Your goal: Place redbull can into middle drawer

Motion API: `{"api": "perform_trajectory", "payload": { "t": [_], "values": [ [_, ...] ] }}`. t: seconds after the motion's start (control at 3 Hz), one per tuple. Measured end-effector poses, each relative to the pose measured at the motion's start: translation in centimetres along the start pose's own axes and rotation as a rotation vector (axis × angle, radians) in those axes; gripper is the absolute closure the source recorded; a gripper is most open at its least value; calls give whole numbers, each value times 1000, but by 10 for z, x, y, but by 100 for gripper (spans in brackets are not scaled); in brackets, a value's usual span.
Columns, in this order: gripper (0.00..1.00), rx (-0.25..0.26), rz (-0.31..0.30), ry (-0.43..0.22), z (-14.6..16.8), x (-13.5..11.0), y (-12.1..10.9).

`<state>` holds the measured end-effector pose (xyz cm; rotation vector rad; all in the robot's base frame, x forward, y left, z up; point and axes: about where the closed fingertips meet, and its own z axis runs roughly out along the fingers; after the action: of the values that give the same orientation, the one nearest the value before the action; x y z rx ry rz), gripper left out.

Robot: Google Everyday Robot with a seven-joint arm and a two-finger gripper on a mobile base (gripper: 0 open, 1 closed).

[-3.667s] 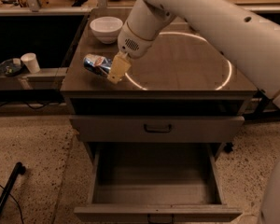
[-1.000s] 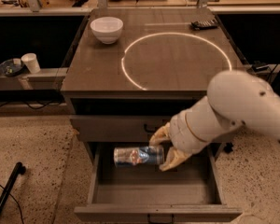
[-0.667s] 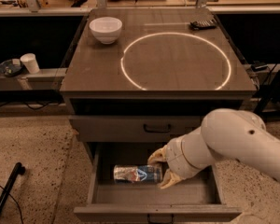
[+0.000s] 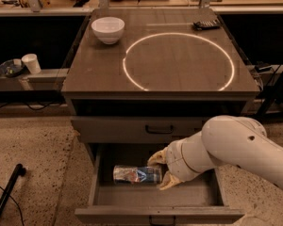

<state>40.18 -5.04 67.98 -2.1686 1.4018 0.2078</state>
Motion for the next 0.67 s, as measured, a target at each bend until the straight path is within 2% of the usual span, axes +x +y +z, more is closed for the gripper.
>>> {"api": "perform_trajectory", "payload": {
  "t": [0.33, 0.67],
  "values": [
    [100, -4, -7, -24, 13, 11, -4],
    [100, 17, -12, -39, 46, 47, -12]
  ]
}}
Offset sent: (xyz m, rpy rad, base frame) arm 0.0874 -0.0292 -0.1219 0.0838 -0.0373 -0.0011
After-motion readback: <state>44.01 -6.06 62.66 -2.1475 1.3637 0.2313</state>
